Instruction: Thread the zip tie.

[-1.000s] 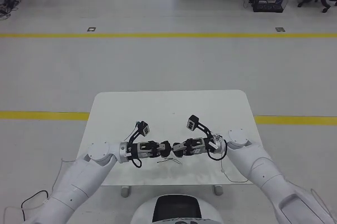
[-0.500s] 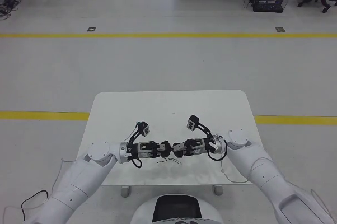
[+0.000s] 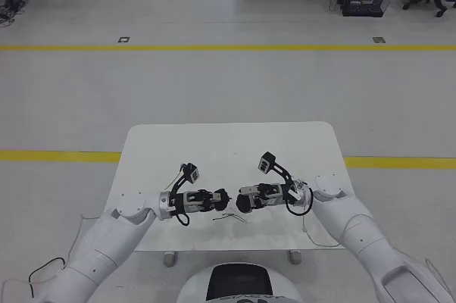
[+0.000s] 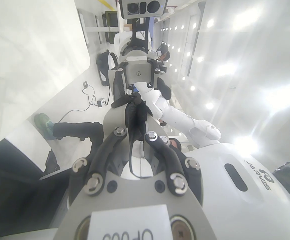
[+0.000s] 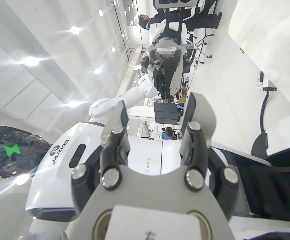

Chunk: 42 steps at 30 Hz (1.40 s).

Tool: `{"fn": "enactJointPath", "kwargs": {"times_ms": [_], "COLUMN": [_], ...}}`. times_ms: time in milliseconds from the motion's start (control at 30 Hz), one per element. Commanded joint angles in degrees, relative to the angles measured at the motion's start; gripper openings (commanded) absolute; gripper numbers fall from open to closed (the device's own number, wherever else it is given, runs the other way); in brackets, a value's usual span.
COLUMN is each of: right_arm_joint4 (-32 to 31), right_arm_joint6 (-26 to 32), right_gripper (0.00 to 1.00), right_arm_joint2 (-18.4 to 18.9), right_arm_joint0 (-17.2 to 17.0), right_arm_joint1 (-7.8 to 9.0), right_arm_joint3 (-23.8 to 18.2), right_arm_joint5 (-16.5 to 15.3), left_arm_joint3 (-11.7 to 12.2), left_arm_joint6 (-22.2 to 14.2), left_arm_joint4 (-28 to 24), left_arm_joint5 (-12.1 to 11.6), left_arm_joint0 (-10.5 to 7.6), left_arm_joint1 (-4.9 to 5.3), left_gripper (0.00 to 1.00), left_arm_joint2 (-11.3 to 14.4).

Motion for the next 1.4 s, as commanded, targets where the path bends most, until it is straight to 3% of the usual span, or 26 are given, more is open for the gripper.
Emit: {"fn": "enactJointPath", "kwargs": {"times_ms": [0,233,333,467,767,900,1100,1267,1367], "right_arm_joint4": [0.03,0.03,0.03,0.03,0.03,0.03,-0.51,-12.12,-23.11], "right_arm_joint6": [-0.02,-0.02,-0.02,-0.02,-0.02,-0.02,-0.83,-2.93,-4.77], "right_gripper": [1.00,1.00,1.00,1.00,1.00,1.00,1.00,1.00,1.00], "right_arm_joint2": [-0.03,-0.03,-0.03,-0.03,-0.03,-0.03,-0.09,-1.04,-2.35], "right_arm_joint0": [0.02,0.02,0.02,0.02,0.02,0.02,-0.05,2.19,3.51], "right_arm_joint1": [-0.02,-0.02,-0.02,-0.02,-0.02,-0.02,-0.01,0.60,1.07], "right_arm_joint3": [0.04,0.04,0.04,0.04,0.04,0.04,-0.32,-3.61,-6.30], "right_arm_joint5": [0.00,0.00,0.00,0.00,0.00,0.00,0.09,0.70,-0.88], "left_arm_joint3": [-0.04,-0.04,-0.45,1.51,1.80,1.82,1.94,2.21,2.24], "left_arm_joint6": [0.35,0.35,2.18,1.54,-3.48,-4.48,-4.13,-3.46,-3.02], "left_arm_joint4": [-0.41,-0.41,0.38,0.09,-0.25,0.24,0.79,1.52,1.91], "left_arm_joint5": [-1.16,-1.16,-1.24,-3.77,-3.84,-3.84,-3.84,-3.84,-3.84], "left_arm_joint0": [0.16,0.16,0.30,0.43,3.40,4.32,4.28,4.22,4.37], "left_arm_joint1": [0.03,0.03,0.04,0.86,2.82,2.94,2.48,2.20,2.09], "left_gripper": [0.00,0.00,0.00,0.00,0.00,0.00,0.00,0.00,0.00], "left_arm_joint2": [-0.28,-0.28,-0.31,-3.75,-14.06,-16.45,-16.83,-17.03,-17.30]}}
